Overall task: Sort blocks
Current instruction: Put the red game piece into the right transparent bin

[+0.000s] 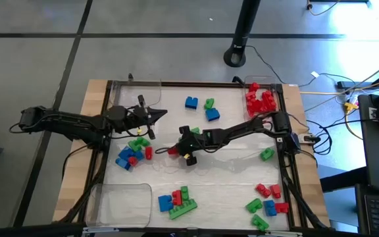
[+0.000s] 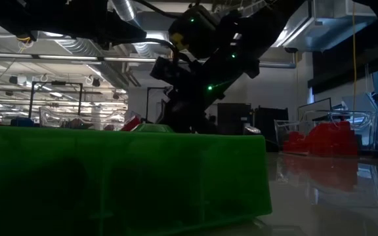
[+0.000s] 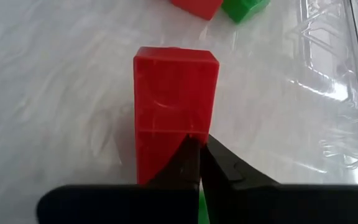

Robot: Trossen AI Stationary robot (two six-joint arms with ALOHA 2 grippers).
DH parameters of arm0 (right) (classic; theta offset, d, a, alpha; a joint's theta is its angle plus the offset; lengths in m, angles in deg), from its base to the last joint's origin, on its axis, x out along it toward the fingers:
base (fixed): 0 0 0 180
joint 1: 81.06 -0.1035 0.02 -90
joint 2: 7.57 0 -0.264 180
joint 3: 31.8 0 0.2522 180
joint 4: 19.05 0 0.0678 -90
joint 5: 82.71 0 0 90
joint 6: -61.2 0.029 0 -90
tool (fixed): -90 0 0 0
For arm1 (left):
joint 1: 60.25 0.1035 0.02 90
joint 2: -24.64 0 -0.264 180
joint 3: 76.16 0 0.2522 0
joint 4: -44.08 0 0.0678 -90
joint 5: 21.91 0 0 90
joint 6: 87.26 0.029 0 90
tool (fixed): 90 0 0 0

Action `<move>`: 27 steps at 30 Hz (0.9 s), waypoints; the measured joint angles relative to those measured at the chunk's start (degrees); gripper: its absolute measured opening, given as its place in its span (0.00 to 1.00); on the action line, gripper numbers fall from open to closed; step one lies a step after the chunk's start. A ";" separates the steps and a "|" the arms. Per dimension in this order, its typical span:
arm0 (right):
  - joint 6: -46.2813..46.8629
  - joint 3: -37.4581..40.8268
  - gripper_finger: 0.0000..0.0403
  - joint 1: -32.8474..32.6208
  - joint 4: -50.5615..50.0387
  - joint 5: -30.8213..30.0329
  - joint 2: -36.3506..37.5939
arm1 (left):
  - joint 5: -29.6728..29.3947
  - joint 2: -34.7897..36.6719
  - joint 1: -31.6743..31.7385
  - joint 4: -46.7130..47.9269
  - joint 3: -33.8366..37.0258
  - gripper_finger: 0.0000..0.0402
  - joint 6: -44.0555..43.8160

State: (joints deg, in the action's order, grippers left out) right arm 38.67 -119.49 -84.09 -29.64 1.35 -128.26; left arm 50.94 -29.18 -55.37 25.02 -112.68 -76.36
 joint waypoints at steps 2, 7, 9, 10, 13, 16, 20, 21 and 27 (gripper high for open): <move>-0.22 0.04 0.01 0.00 -0.53 -0.01 0.54 | 0.00 0.00 -0.01 0.00 0.00 0.01 0.02; -2.19 0.28 0.01 0.00 -2.57 -0.68 2.64 | 0.00 0.02 0.00 0.02 0.00 0.01 0.02; -3.00 0.26 0.01 0.00 -3.57 -1.85 4.11 | 0.00 0.02 -0.01 0.02 0.00 0.01 0.02; -3.26 0.26 0.01 0.00 -4.66 -2.56 5.03 | 0.00 0.02 -0.01 0.00 0.00 0.01 0.01; -3.73 0.22 0.01 0.01 -8.28 -5.77 7.61 | 0.00 0.02 0.00 0.02 0.00 0.01 0.02; -4.96 0.22 0.01 0.00 -11.21 -8.58 10.28 | 0.00 0.02 0.00 0.04 0.00 0.01 0.01; -5.15 0.30 0.00 0.02 -15.65 -12.24 14.90 | 0.00 0.02 0.00 0.04 0.00 0.01 0.02; -5.15 0.78 0.00 0.02 -16.29 -12.97 15.99 | 0.00 0.02 0.00 0.04 0.00 0.01 0.02; -4.62 5.11 0.00 0.08 -21.81 -19.76 24.17 | 0.00 0.02 -0.01 0.04 0.00 0.01 0.00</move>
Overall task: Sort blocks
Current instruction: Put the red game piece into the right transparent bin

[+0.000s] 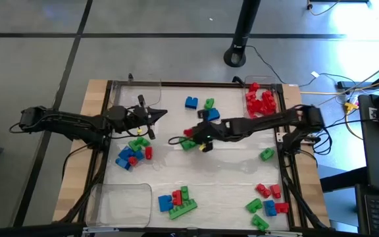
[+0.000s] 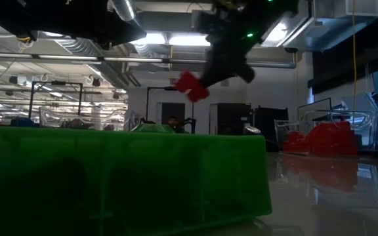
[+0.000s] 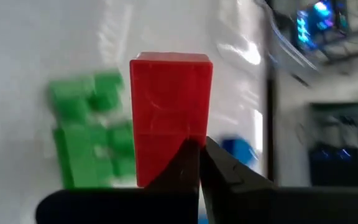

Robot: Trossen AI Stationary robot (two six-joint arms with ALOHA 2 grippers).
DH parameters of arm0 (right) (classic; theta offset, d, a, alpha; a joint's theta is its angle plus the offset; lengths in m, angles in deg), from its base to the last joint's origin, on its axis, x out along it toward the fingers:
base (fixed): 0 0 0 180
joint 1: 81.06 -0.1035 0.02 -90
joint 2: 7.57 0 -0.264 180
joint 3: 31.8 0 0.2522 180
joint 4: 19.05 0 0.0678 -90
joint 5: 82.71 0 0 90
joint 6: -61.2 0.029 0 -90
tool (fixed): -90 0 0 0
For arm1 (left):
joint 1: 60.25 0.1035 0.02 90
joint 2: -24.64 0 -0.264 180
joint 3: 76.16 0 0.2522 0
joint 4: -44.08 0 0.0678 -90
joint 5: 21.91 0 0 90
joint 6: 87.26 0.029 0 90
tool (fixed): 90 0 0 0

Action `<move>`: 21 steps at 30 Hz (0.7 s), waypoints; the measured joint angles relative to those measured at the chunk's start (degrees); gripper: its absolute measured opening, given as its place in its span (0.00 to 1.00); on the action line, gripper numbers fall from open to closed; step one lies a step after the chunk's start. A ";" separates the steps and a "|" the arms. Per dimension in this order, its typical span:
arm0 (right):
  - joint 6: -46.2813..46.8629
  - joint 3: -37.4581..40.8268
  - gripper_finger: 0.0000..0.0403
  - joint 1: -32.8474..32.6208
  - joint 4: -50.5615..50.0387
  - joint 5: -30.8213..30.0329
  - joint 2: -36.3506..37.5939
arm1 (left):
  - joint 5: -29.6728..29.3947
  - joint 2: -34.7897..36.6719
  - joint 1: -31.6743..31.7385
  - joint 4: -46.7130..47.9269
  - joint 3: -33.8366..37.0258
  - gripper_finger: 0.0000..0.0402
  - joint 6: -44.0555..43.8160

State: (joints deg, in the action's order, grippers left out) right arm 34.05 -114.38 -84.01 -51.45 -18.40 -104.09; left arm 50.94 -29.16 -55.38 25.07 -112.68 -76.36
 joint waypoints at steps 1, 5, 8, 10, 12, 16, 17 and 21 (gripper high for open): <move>0.56 1.02 0.00 0.25 -1.56 -1.50 1.65 | 0.00 0.00 0.00 0.00 0.00 0.01 0.01; 3.32 5.29 0.00 2.20 -6.81 -4.85 9.79 | 0.00 0.00 0.01 0.07 0.00 0.01 0.02; 5.11 8.44 0.00 4.76 -11.62 -7.00 16.70 | 0.00 0.00 0.02 0.07 0.00 0.01 0.02; 6.04 10.16 0.00 7.07 -14.92 -8.61 21.18 | 0.00 0.00 0.00 0.07 0.00 0.01 0.04; 6.59 12.04 0.00 9.58 -17.23 -10.80 25.38 | 0.00 0.00 0.04 0.00 0.00 0.01 0.07; 7.20 15.91 0.00 15.44 -20.50 -12.40 31.98 | 0.00 0.00 0.07 -0.04 0.00 0.01 0.11; 7.20 16.73 0.00 17.17 -21.09 -12.43 33.26 | 0.00 0.00 0.07 -0.04 0.00 0.01 0.08; 6.96 20.45 0.02 24.65 -22.74 -14.75 37.11 | 0.00 0.00 0.07 -0.05 0.00 0.01 0.04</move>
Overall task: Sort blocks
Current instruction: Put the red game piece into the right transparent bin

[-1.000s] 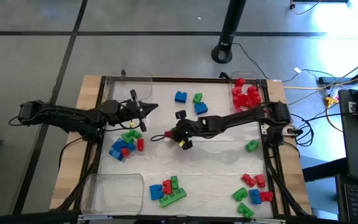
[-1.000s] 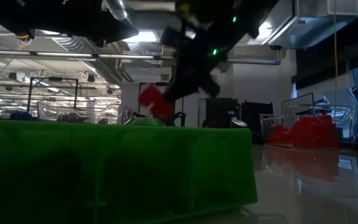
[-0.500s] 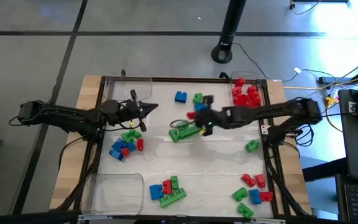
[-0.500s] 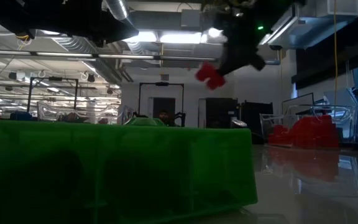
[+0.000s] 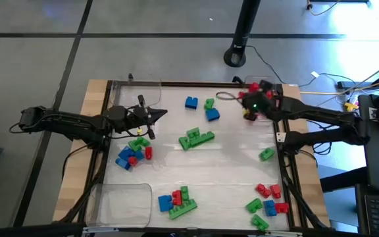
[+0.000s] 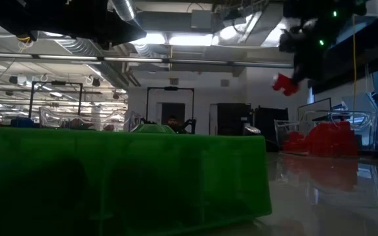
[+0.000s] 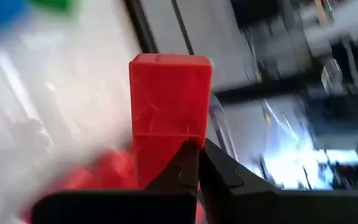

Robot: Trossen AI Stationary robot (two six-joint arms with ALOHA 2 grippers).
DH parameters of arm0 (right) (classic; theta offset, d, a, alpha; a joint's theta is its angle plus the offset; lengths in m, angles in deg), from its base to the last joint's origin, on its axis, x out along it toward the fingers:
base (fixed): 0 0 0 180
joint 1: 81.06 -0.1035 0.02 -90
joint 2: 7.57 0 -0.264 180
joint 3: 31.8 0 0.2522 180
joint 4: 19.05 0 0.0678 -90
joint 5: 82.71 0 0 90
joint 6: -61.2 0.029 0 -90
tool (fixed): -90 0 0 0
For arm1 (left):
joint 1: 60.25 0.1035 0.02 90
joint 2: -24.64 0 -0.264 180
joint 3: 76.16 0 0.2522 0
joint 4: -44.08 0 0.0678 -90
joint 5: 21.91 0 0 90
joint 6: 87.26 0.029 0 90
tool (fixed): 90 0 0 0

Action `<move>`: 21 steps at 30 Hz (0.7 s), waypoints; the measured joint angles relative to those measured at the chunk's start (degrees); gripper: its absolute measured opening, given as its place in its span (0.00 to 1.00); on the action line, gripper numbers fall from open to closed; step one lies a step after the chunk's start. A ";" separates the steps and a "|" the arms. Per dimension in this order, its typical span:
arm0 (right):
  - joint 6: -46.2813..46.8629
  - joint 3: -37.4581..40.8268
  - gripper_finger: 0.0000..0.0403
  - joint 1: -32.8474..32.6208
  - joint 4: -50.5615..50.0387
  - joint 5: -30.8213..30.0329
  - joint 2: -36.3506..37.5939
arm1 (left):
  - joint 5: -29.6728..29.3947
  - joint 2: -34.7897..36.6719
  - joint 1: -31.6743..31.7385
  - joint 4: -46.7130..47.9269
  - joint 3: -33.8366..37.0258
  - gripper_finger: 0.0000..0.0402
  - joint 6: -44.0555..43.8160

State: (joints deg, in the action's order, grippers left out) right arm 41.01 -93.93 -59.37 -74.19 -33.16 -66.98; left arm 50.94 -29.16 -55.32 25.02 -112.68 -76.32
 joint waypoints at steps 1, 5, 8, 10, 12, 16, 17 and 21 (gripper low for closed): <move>-0.66 0.95 0.02 1.90 -0.07 -0.58 0.50 | 0.00 0.00 0.00 -0.01 0.00 0.01 0.00; -2.82 3.62 0.05 9.60 0.26 -1.51 1.30 | 0.00 0.00 0.00 -0.02 0.00 0.01 -0.02; -3.66 5.11 0.06 14.43 1.75 -1.39 1.17 | 0.00 0.00 0.00 -0.02 0.00 0.01 0.04; -4.15 5.76 0.06 17.03 2.74 -0.70 1.17 | 0.01 0.00 0.00 -0.01 0.00 0.01 0.02; -4.33 5.91 0.06 19.36 2.84 0.20 1.17 | 0.00 0.00 0.00 -0.01 0.00 0.01 0.00; -5.41 5.91 0.11 22.34 2.51 1.71 1.15 | 0.00 0.00 0.00 -0.02 0.00 0.01 0.00; -5.49 5.91 0.14 22.31 2.38 1.73 1.15 | 0.00 0.00 0.00 0.03 0.00 0.01 -0.02; -5.79 5.91 0.30 22.18 2.09 3.08 1.15 | 0.00 0.00 0.00 -0.22 0.00 0.01 0.00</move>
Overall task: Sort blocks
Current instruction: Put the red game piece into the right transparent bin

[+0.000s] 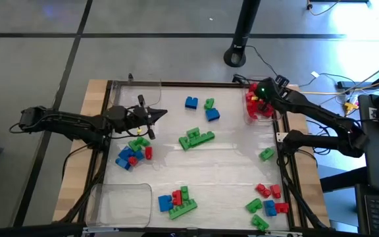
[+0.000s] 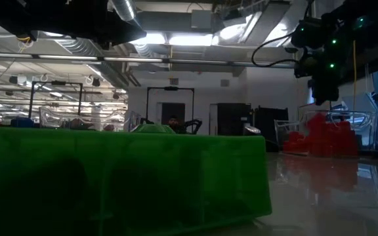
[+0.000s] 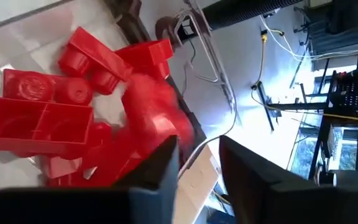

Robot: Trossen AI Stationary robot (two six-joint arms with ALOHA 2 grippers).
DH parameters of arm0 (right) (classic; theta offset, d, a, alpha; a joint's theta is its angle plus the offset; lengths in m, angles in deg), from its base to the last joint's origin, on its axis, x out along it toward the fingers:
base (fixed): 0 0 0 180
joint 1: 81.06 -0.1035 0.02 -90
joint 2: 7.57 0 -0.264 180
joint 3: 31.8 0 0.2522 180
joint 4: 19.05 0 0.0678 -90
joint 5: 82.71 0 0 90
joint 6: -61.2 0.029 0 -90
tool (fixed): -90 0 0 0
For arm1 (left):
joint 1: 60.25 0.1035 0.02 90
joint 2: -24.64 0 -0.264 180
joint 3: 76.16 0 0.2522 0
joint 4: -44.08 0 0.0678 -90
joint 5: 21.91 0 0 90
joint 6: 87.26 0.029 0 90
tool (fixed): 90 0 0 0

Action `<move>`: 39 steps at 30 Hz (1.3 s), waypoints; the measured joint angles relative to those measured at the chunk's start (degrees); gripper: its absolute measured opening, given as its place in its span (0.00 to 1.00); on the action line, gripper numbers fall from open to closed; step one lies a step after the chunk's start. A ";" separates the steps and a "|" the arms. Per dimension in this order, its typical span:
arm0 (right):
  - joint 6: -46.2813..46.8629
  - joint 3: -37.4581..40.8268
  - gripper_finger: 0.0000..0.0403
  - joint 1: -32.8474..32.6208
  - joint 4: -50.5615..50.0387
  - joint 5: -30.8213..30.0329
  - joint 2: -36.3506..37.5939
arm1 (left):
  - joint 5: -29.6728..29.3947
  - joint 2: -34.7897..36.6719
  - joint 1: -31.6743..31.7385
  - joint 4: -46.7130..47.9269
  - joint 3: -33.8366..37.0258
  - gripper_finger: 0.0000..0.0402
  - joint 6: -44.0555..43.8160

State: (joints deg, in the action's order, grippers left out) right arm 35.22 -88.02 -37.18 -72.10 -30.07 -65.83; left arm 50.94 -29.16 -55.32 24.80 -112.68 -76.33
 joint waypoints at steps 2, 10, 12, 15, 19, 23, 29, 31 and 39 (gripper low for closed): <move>-0.21 0.00 0.39 0.04 -0.09 0.02 0.00 | 0.00 0.00 0.00 -0.08 0.00 0.01 -0.02; -1.95 -5.79 0.56 -4.02 -12.46 11.60 0.65 | 0.02 0.00 0.00 -0.11 0.00 0.01 0.10; -0.52 -7.84 0.56 -7.72 -15.76 13.18 1.19 | 0.00 0.00 0.00 -0.15 0.00 0.01 0.12; 3.44 -10.68 0.55 -14.59 -20.29 15.40 1.60 | 0.02 0.00 0.00 -0.15 0.00 0.01 0.11; 10.45 -12.66 0.53 -24.97 -24.10 21.89 1.57 | 0.01 0.00 0.00 -0.17 0.00 0.01 -0.02; 19.16 -12.68 0.52 -36.19 -24.91 32.06 1.51 | 0.00 0.00 0.00 -0.17 0.00 0.01 -0.28; 36.27 -12.68 0.48 -53.35 -25.47 35.95 0.07 | 0.01 0.00 0.00 -0.19 0.00 0.01 -1.79; 41.94 -12.68 0.46 -58.95 -25.14 35.98 -1.26 | 0.02 0.00 0.00 -0.19 0.00 0.01 -3.16; 65.22 -12.68 0.43 -79.79 -20.88 37.28 -10.12 | 0.02 -0.73 -0.02 1.21 0.02 0.01 -8.87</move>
State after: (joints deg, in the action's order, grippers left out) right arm 100.44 -100.70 -116.98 -92.98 7.21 -75.94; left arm 50.96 -29.89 -55.34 26.01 -112.66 -85.20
